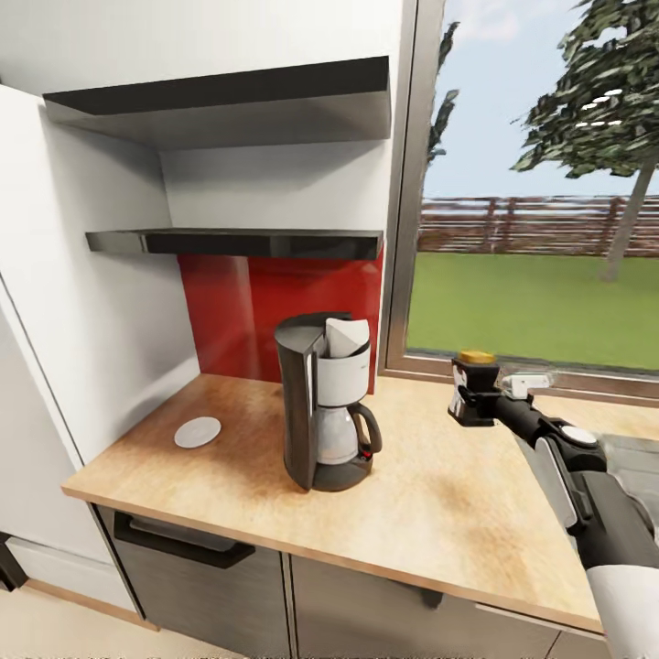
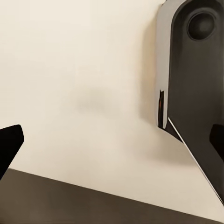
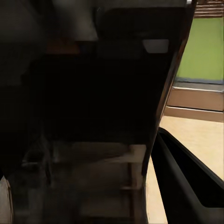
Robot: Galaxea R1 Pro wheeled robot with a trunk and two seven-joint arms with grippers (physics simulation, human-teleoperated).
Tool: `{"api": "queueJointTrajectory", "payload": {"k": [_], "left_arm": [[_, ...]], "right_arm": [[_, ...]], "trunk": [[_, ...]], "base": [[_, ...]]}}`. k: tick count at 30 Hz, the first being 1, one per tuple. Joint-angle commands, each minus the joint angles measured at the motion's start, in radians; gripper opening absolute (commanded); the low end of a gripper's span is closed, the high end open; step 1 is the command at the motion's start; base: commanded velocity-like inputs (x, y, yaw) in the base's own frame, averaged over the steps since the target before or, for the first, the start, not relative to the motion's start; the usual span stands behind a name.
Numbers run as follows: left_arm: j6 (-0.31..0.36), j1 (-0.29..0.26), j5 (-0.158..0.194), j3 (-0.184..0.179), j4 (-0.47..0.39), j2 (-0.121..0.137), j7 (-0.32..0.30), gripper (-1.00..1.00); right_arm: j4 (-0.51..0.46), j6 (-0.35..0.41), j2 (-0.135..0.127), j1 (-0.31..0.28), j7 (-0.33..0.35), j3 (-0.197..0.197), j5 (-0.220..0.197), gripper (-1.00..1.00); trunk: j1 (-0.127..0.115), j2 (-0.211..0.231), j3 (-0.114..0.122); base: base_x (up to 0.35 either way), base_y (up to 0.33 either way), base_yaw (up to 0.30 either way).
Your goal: Set up a coffee station on the kitchen countertop: keep the coffee maker on the countertop, move the bottle of coffee from the kitchen shelf to the counter next to the coffee maker, place a paper coffee filter on top of the coffee maker, put the saucer next to the coffee maker with the coffee cup on the saucer, and place the electric kettle next to the coffee maker.
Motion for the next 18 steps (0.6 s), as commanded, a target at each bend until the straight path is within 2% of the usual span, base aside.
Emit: {"api": "queueJointTrajectory", "payload": {"k": [1,6,11,14,18], "left_arm": [[0.0,-0.001,-0.01,0.002,0.0,0.0,0.003,1.0],[0.0,0.0,-0.006,0.004,0.0,0.002,0.003,1.0],[0.0,0.0,-0.002,0.007,0.0,0.007,0.003,1.0],[-0.001,0.0,-0.001,0.007,0.0,0.007,0.003,1.0],[0.0,0.0,-0.001,0.007,0.0,0.003,0.003,1.0]], "right_arm": [[0.018,-0.026,0.015,-0.001,-0.001,-0.001,0.009,-1.0],[0.086,-0.146,0.097,-0.001,-0.003,-0.003,0.116,-1.0],[0.099,-0.162,0.116,0.002,-0.003,-0.003,0.131,-1.0],[0.119,-0.165,0.119,0.003,-0.003,-0.003,0.133,-1.0],[0.157,-0.225,0.12,0.004,-0.002,-0.003,0.131,-1.0]], "trunk": [[0.0,-0.002,-0.003],[0.0,-0.002,-0.011],[0.0,-0.002,-0.019],[0.0,-0.002,-0.024],[0.0,-0.002,-0.03]], "base": [[0.0,0.0,0.0],[0.0,0.0,0.0],[0.0,0.0,0.0],[0.0,0.0,0.0],[0.0,0.0,0.0]]}}
